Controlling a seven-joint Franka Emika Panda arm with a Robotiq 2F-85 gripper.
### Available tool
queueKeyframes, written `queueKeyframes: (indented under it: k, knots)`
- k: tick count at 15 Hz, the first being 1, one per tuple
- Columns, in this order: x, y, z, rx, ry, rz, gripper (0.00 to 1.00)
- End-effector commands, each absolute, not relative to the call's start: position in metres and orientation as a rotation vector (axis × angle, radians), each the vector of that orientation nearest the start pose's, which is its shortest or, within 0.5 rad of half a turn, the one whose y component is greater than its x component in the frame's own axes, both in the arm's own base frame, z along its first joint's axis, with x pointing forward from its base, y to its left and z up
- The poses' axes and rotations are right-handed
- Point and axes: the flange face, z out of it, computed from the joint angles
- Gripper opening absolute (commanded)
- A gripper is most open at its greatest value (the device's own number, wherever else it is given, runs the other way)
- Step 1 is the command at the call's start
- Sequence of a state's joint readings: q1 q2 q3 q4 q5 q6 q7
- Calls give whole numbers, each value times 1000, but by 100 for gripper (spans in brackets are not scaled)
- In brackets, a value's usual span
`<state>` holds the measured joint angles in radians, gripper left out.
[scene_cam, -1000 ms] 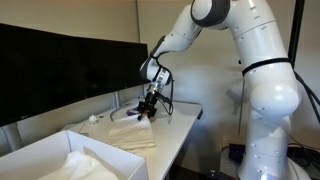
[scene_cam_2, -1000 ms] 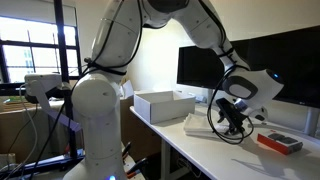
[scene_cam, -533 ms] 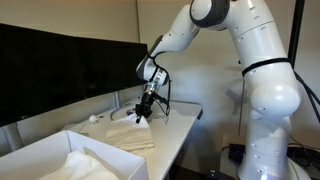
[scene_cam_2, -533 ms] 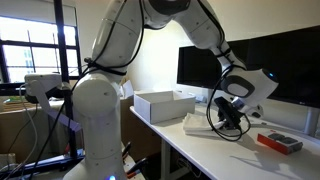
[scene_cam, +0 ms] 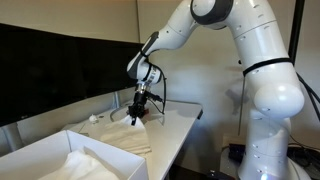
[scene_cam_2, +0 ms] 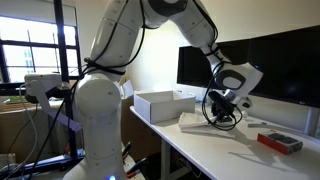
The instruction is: Pick up three towel from the table and put it in the box.
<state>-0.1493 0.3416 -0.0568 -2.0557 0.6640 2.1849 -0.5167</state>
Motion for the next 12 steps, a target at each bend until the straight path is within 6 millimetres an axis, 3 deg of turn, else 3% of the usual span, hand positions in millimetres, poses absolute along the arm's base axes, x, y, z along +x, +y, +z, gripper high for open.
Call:
queueKeyframes:
  k: [1,5,12]
  knots:
    - [561,-60,288,-2673,165,95,10]
    - [566,-5,321,-2775,158,145,10]
    - [567,117,393,-2959,78,261,10]
